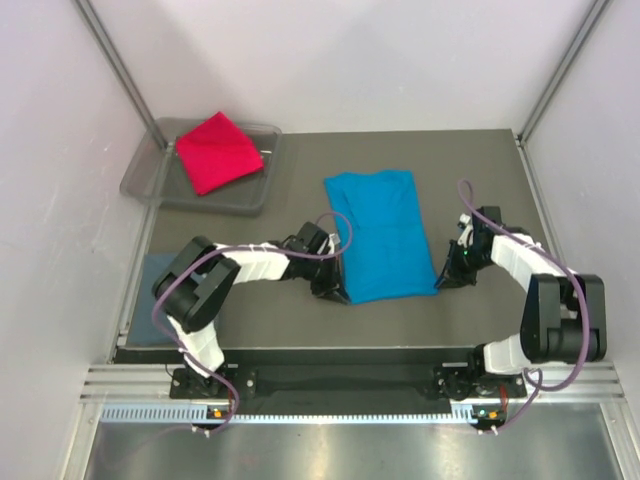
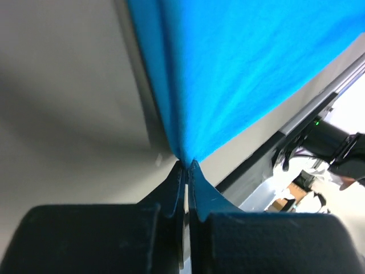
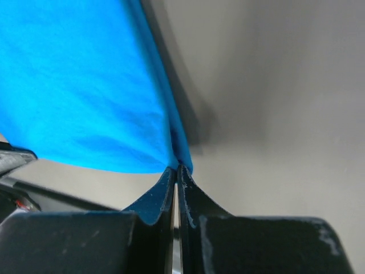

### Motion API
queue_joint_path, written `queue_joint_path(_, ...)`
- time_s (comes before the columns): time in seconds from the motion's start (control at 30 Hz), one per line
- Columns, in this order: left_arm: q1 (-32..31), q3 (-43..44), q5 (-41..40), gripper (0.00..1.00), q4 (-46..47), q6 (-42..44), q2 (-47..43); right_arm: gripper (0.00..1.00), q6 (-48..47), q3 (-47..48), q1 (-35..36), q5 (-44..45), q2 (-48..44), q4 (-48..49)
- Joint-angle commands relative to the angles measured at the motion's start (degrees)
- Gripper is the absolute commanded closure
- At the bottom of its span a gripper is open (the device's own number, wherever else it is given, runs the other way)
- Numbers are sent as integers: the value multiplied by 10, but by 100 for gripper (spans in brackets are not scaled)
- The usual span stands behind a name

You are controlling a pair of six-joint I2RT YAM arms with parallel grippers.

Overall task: Fold and stack the t-shirts
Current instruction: Fold the tshirt

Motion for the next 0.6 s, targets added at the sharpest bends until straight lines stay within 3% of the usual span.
queue_joint_path(0.0, -9, -49, -24, 100, 16, -19, -70, 100, 10, -17, 2, 18, -49, -36)
queue_joint_path(0.07, -23, -71, -30, 98, 18, -20, -97, 99, 10, -25, 2, 13, -64, -49)
queue_joint_path(0.13, -36, -80, -44, 87, 8, -19, -121, 90, 7, -24, 2, 24, -86, -64)
queue_joint_path(0.17, -46, -80, -57, 74, -11, -17, -151, 82, 2, -20, 2, 28, -97, -64)
queue_joint_path(0.2, -49, -78, -66, 69, -24, -16, -166, 63, -2, -16, 2, 32, -114, -56)
queue_joint_path(0.33, -36, -43, -118, 59, -100, 16, -230, 40, 9, 16, 2, 19, -134, 20)
queue_joint_path(0.37, -31, -30, -122, 54, -125, 34, -232, 38, 15, 30, 3, 13, -129, 42)
queue_joint_path(0.5, 10, 60, -173, 50, -151, 89, -213, 33, 20, 76, 4, -11, -34, 158)
queue_joint_path(0.57, 59, 85, -164, 50, -134, 110, -171, 33, 20, 126, 5, -20, 14, 202)
